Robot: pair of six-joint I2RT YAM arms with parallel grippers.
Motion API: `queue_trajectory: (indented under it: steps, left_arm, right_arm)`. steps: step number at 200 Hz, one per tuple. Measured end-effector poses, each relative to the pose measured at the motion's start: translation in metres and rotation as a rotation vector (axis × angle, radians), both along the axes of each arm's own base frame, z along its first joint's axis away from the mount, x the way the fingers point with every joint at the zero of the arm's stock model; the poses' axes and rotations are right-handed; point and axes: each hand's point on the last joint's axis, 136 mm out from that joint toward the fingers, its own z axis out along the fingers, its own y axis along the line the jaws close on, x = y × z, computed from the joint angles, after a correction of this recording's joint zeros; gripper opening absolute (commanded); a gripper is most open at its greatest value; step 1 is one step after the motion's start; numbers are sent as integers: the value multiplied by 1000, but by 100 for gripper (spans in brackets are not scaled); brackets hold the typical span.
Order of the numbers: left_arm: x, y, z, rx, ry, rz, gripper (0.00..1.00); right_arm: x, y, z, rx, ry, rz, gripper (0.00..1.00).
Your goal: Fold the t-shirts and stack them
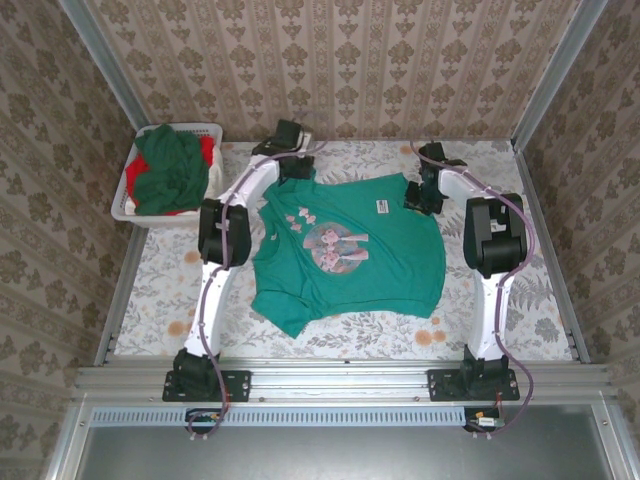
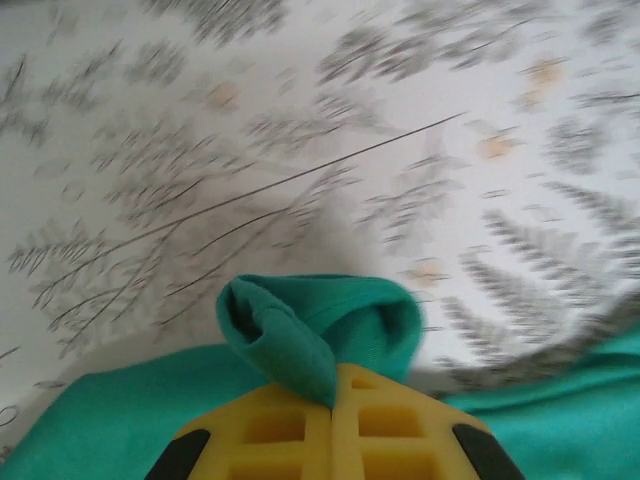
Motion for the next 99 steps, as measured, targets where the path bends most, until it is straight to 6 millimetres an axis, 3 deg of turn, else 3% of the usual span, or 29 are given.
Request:
queue_trajectory:
  steps: [14,29,39,54,73,82,99]
  left_arm:
    - [-7,-33,26,-12,-80,-64,1]
    - [-13,-68,49,-40,-149,-126,31]
    - [-17,-88,58,-55,-176,-161,56]
    - [-14,-102,62,-85,-195,-178,62]
    - [-7,-93,46,-104,-155,-158,73]
    - [-5,-78,28,-110,-104,-128,99]
    - [-5,-38,-11,-91,-11,-72,100]
  right_arm:
    - [-3,0,0,0,2,0,27]
    - [-7,0,-1,0,6,-1,27]
    - [-10,-1,-2,1,7,-1,27]
    - [-13,0,-3,7,9,-1,27]
    - [-19,2,-5,18,12,-3,27]
    - [-24,2,-5,25,11,-8,28]
    - [-36,2,-4,35,13,-17,27]
